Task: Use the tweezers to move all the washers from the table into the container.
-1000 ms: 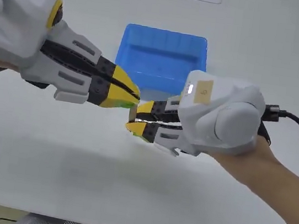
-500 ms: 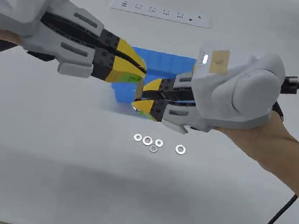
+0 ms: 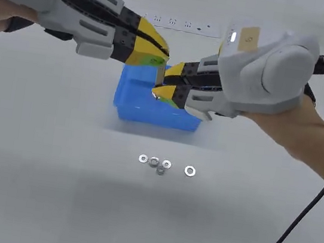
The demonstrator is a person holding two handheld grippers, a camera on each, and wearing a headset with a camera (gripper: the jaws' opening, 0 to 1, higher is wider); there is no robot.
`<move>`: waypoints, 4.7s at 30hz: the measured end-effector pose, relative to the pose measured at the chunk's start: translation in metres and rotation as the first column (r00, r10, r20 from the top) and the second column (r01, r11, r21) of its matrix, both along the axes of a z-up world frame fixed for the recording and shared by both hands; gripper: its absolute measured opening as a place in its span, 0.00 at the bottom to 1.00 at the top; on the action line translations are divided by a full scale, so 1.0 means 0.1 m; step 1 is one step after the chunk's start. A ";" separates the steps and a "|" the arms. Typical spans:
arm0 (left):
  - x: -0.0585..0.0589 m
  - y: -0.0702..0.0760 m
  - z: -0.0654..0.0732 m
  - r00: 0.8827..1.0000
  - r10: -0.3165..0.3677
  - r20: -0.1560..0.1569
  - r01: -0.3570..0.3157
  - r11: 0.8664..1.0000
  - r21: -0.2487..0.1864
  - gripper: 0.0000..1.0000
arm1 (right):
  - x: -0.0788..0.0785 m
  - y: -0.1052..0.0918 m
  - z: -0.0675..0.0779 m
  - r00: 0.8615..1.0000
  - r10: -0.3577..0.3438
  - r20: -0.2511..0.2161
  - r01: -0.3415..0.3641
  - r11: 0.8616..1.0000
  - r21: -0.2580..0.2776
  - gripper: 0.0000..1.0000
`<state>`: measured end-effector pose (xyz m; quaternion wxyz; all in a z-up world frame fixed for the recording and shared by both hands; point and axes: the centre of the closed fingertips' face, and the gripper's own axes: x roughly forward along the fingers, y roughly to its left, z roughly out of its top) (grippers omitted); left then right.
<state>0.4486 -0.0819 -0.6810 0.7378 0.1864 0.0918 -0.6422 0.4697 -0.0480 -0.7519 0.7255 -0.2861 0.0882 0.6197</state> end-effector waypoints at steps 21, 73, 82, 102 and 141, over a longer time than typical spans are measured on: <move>0.59 0.05 -0.77 0.999 -0.005 -0.050 0.009 0.996 0.090 0.06 | 0.53 0.04 -0.79 0.996 -0.005 -0.091 -0.001 0.998 -0.061 0.10; -0.06 -0.04 -0.31 0.999 -0.035 -0.031 0.037 0.995 0.092 0.05 | -0.12 -0.09 -0.30 0.996 -0.008 -0.086 0.009 1.000 0.017 0.11; -0.38 -0.03 -0.41 0.996 -0.017 -0.089 0.024 0.996 0.087 0.05 | -0.46 -0.10 -0.32 0.995 0.018 -0.093 -0.017 1.000 0.012 0.11; -0.71 -0.01 -0.68 0.990 0.012 -0.143 -0.002 0.998 0.070 0.05 | -0.81 -0.04 -0.60 0.986 0.042 -0.160 -0.041 0.999 0.007 0.10; -0.61 0.04 -0.84 0.988 0.013 -0.155 -0.003 0.998 0.063 0.05 | -0.83 -0.03 -0.82 0.976 -0.004 -0.218 -0.001 1.000 -0.021 0.12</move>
